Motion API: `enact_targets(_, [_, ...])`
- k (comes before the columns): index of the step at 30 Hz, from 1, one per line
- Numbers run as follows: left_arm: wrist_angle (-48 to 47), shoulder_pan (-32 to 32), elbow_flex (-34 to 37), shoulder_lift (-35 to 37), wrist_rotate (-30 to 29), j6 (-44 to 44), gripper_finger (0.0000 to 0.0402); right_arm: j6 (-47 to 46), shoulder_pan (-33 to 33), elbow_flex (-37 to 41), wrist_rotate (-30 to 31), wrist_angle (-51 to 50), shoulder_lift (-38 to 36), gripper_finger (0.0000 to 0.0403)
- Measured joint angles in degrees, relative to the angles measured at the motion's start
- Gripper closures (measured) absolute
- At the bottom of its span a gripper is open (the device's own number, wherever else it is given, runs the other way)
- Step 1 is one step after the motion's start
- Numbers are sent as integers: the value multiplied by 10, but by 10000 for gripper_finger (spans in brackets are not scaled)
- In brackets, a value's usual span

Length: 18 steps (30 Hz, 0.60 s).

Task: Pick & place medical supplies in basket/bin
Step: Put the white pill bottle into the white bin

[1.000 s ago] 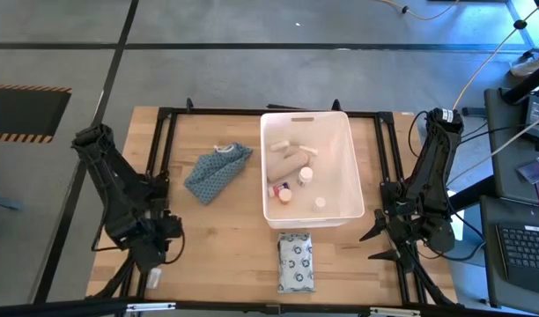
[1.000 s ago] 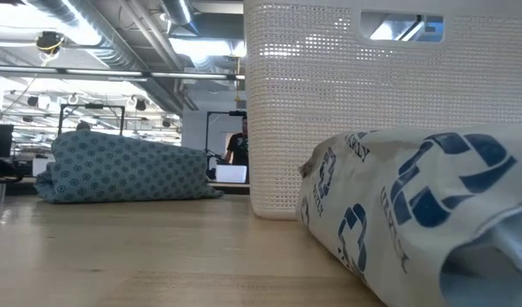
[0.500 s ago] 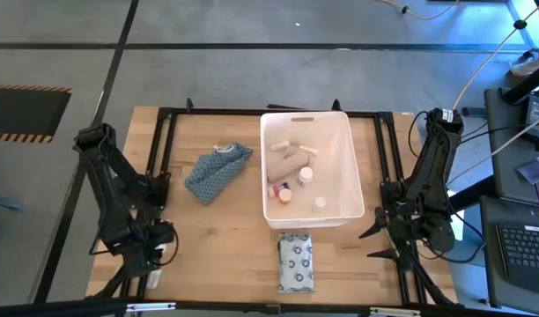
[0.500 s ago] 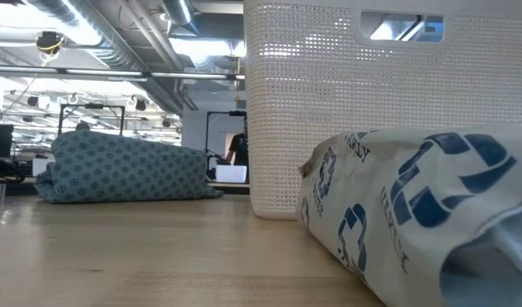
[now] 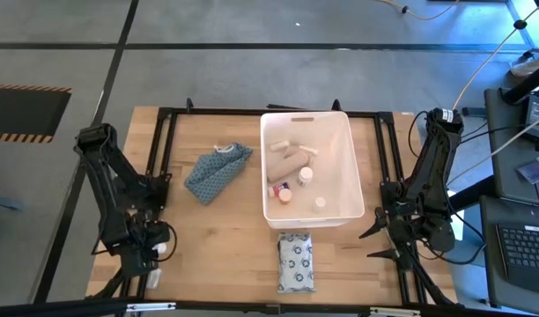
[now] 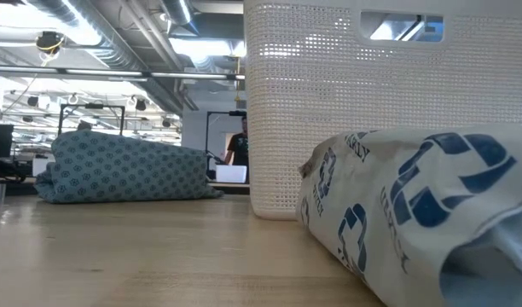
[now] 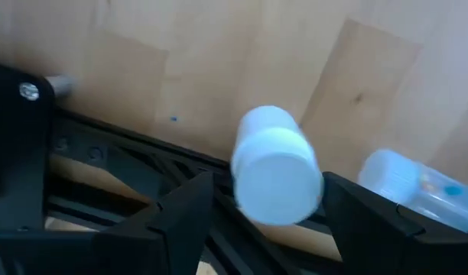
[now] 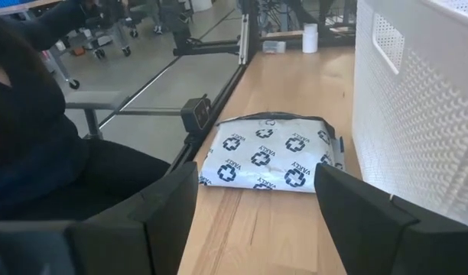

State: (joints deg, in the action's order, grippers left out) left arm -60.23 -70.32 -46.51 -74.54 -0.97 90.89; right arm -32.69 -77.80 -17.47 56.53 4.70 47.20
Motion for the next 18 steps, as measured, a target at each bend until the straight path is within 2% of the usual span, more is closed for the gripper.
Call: enact_targets(18, [2,-5,7,0,-10,-6,167,0,0,0,-1,2,0,139])
